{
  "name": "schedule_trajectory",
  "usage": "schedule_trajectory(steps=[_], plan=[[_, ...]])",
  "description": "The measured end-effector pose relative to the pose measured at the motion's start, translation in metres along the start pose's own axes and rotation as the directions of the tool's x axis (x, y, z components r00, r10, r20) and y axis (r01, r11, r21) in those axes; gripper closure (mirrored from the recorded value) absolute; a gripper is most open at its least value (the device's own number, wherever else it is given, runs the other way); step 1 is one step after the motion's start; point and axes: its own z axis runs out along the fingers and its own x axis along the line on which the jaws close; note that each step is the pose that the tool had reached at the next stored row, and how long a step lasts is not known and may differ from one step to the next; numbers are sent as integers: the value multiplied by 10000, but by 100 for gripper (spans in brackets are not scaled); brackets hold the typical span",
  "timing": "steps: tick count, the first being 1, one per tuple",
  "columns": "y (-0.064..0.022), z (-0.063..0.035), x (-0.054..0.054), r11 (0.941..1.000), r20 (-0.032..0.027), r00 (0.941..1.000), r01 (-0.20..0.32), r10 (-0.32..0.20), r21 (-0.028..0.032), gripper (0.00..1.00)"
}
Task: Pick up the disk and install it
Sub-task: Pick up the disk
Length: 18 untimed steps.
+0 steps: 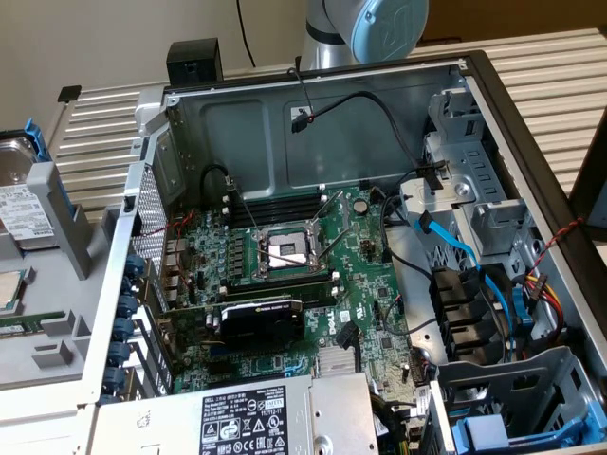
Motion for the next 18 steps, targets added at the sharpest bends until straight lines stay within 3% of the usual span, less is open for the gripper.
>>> schedule_trajectory(steps=[1, 2, 8, 10, 18], plan=[[0, 0, 0, 10000, 2, 10000, -2, 2, 0, 49], [1, 0, 0, 10000, 4, 10000, -3, 3, 0, 56], [1, 1, 1, 10000, 13, 10000, -5, 5, 0, 56], [1, 1, 1, 10000, 19, 10000, -4, 4, 0, 62], [1, 1, 3, 10000, 26, 10000, -5, 5, 1, 62]])
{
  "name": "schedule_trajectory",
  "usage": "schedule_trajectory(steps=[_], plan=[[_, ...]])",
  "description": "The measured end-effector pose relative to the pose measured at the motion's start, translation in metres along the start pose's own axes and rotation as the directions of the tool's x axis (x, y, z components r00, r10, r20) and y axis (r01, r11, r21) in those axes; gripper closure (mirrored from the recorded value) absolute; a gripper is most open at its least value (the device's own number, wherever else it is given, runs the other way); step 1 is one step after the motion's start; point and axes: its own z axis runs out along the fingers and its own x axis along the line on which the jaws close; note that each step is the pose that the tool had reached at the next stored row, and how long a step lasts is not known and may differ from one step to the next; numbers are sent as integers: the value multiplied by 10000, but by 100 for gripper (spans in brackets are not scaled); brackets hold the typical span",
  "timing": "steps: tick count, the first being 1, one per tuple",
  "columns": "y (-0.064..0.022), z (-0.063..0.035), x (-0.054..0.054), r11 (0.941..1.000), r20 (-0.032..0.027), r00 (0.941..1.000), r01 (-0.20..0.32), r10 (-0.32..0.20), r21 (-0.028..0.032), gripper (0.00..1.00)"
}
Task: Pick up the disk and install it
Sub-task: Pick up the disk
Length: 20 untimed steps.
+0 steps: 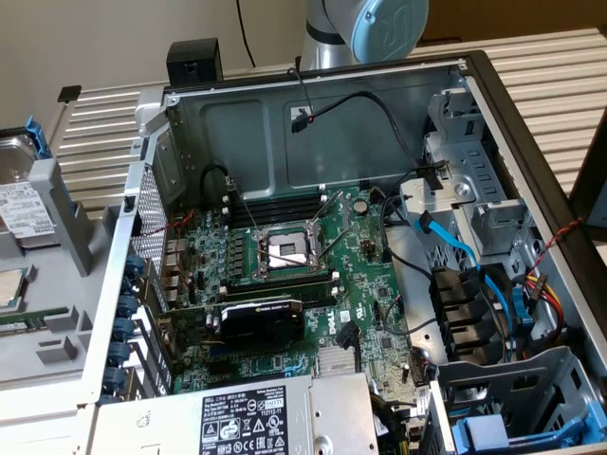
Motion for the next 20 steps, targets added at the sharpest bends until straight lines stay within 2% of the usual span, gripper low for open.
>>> schedule_trajectory(steps=[8, 16, 18, 20], plan=[[8, -68, -4, 10000, 2, 10000, -22, 22, 3, 62], [8, -72, -2, 10000, 2, 10000, -33, 33, 0, 62], [8, -71, -1, 10000, 5, 10000, -49, 49, -30, 62], [8, -69, 1, 9999, 10, 10000, -77, 78, -107, 62]])
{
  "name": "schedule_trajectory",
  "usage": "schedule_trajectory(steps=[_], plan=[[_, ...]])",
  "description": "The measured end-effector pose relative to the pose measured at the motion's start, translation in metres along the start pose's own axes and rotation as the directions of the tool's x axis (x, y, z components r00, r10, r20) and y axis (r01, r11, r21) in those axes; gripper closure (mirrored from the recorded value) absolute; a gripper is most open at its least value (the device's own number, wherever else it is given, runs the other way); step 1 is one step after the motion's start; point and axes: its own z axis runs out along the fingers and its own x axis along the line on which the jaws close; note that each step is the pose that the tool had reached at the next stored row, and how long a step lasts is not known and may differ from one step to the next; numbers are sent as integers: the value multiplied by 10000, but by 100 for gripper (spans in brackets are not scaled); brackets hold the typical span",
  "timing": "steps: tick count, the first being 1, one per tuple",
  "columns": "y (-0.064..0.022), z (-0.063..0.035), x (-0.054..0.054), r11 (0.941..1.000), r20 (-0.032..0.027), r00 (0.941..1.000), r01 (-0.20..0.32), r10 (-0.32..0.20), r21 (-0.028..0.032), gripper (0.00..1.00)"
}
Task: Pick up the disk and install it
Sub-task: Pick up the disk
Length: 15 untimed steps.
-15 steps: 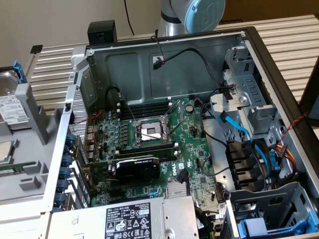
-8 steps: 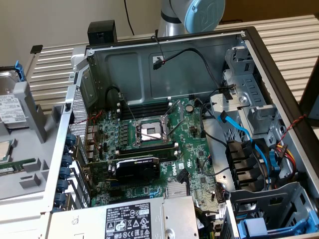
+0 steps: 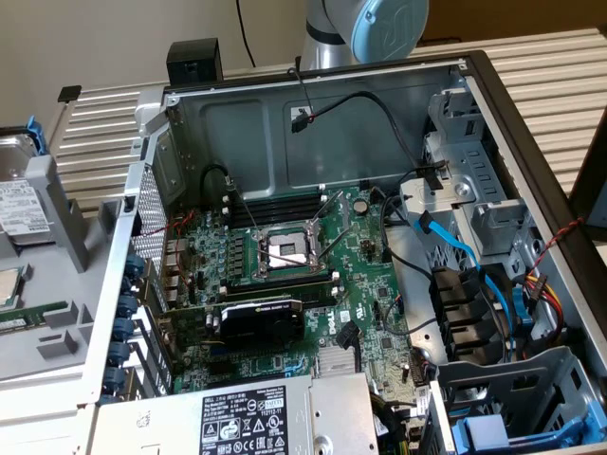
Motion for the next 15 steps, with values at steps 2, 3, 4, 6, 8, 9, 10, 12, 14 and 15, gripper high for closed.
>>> schedule_trajectory(steps=[2, 3, 4, 6, 8, 9, 10, 12, 14, 15], plan=[[0, -1, 2, 9999, 5, 10000, -24, 24, -111, 62], [0, 0, 3, 9999, 7, 10000, -31, 32, -156, 62], [0, 1, 5, 9998, 10, 10000, -38, 38, -197, 62], [0, 3, 10, 9996, 12, 10000, -49, 49, -275, 62], [-1, 8, 13, 9994, 15, 10000, -61, 61, -340, 62], [-1, 10, 14, 9993, 16, 10000, -64, 65, -367, 62], [-1, 11, 14, 9992, 17, 10000, -69, 70, -386, 62], [0, 10, 15, 9991, 17, 10000, -74, 75, -406, 62], [-1, 11, 15, 9991, 19, 10000, -81, 82, -417, 62], [-1, 11, 16, 9991, 19, 10000, -83, 83, -426, 62]])
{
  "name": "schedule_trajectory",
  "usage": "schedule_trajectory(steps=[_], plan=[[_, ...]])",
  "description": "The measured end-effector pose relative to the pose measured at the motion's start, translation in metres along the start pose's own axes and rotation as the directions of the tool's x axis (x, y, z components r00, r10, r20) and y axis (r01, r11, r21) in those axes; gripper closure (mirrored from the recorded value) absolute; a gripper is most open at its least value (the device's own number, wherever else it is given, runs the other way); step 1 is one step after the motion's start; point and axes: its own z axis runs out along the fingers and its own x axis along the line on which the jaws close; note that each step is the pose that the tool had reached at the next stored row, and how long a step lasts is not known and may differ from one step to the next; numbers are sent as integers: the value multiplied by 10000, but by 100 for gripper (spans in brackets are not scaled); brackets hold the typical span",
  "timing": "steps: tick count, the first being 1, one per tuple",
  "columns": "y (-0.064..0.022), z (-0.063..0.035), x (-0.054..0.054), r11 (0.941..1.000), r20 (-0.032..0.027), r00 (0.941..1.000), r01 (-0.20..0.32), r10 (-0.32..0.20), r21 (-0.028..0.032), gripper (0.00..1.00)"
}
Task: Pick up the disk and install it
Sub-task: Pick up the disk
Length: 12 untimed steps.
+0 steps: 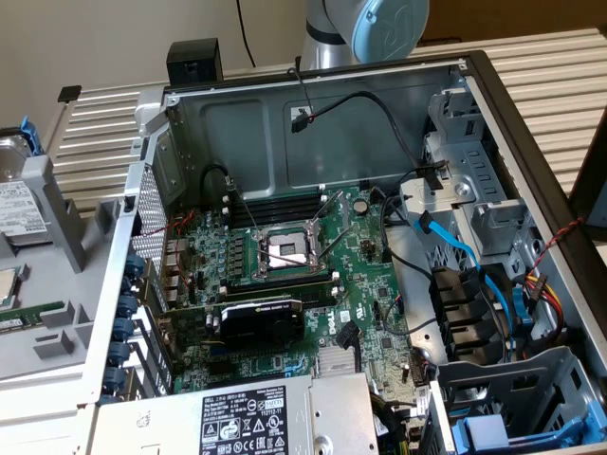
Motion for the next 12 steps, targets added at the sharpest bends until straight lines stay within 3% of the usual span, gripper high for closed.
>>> schedule_trajectory(steps=[12], plan=[[2, -18, 3, 10000, 1, 10000, -8, 8, -5, 62]])
